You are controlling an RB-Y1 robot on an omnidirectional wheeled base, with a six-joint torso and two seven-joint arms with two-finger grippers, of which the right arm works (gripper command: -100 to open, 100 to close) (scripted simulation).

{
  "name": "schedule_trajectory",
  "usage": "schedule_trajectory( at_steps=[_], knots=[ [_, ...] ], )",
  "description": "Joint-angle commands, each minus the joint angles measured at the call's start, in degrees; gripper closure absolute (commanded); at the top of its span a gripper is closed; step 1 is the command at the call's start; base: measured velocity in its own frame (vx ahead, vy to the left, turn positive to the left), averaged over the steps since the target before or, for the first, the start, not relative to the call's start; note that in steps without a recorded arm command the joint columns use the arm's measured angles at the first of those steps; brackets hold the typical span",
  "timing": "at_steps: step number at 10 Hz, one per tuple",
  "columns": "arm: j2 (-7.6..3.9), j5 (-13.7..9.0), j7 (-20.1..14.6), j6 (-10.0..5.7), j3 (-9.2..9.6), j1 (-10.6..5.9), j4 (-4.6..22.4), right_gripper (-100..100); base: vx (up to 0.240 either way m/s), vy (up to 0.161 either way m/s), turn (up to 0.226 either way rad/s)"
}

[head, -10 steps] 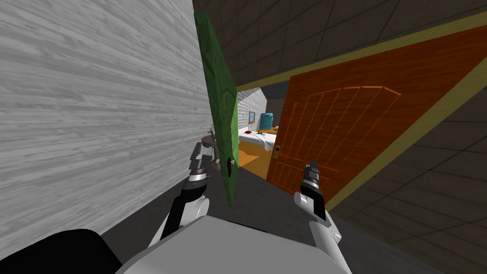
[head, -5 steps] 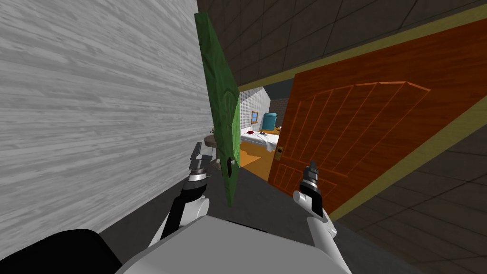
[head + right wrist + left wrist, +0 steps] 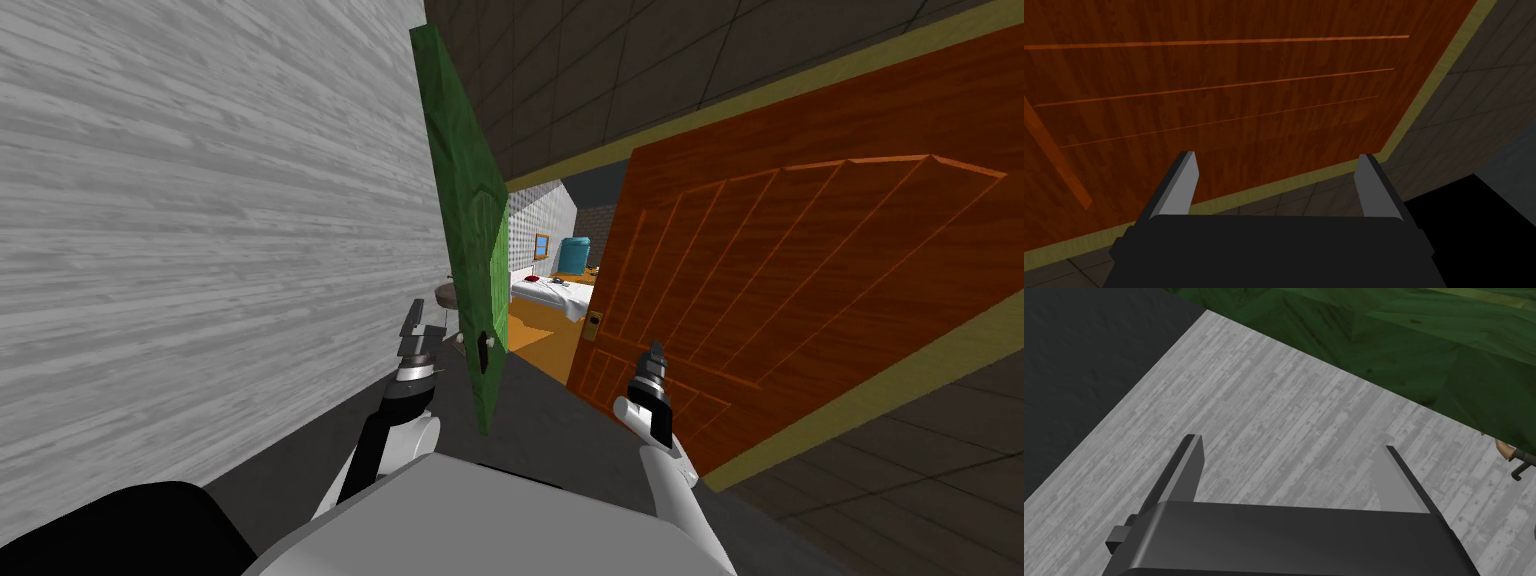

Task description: Pull the door open

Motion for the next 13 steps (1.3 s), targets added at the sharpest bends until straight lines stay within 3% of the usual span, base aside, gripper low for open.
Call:
schedule_trajectory(
  at_steps=[1,2,3,4,5,6,7,8,10,12,13],
  knots=[
    [-0.08,-0.23,0.56,-0.27,-0.54,-1.02,2.42,-100,0.027,-0.042,0.075],
    [-0.15,-0.71,1.4,-0.39,-1.61,-2.63,4.52,-100,0.033,-0.057,0.123],
    [-0.15,-0.71,1.4,-0.39,-1.61,-2.63,5.27,-100,0.026,-0.047,0.078],
    [-0.2,-1.17,2.21,-0.51,-2.64,-4.2,7.21,-100,0.035,-0.056,0.126],
    [-0.2,-1.17,2.21,-0.51,-2.64,-4.2,8.0,-100,0.026,-0.049,0.067],
    [-0.25,-1.63,3.02,-0.62,-3.68,-5.77,9.45,-100,0.024,-0.051,0.127],
    [-0.25,-1.63,3.02,-0.62,-3.68,-5.77,10.81,-100,0.02,-0.046,0.077],
    [-0.3,-2.08,3.82,-0.73,-4.7,-7.31,12.14,-100,0.023,-0.048,0.151],
    [-0.3,-2.08,3.82,-0.73,-4.7,-7.31,13.52,-100,0.017,-0.035,0.014],
    [-0.37,-2.92,5.29,-0.94,-6.57,-10.15,17.82,-100,0.031,-0.048,0.151],
    [-0.37,-2.92,5.29,-0.94,-6.57,-10.15,18.53,-100,0.036,-0.063,0.096]
  ],
)
